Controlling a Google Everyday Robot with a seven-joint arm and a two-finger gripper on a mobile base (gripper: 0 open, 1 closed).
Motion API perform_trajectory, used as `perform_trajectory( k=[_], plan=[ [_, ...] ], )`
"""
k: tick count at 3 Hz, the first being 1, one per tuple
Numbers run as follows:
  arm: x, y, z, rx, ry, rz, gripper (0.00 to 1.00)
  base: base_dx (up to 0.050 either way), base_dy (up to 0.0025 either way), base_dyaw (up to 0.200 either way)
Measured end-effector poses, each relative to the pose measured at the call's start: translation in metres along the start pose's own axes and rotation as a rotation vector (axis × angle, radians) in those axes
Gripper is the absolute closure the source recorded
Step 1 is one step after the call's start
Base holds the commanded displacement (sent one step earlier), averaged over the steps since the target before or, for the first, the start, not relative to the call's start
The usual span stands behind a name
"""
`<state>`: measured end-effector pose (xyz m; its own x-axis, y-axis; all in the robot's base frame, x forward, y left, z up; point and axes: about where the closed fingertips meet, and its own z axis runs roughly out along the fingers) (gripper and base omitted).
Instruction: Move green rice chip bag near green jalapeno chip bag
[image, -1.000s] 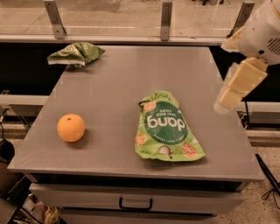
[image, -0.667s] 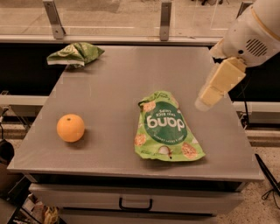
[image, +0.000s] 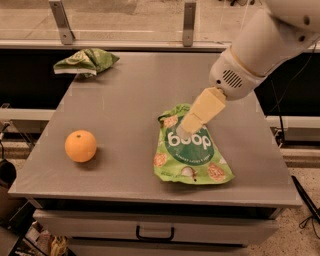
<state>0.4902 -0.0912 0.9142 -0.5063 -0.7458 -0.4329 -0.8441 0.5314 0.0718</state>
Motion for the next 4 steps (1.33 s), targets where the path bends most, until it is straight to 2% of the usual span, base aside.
perform_trajectory(
  k=[2,3,4],
  plan=[
    [-0.004,0.012,0.074,-0.091,0.028,0.113,0.00,0.000,0.00000,0.000],
    [-0.005,0.016,0.089,-0.098,0.030,0.117,0.16,0.000,0.00000,0.000],
    [-0.006,0.016,0.086,-0.097,0.030,0.117,0.41,0.000,0.00000,0.000]
  ],
)
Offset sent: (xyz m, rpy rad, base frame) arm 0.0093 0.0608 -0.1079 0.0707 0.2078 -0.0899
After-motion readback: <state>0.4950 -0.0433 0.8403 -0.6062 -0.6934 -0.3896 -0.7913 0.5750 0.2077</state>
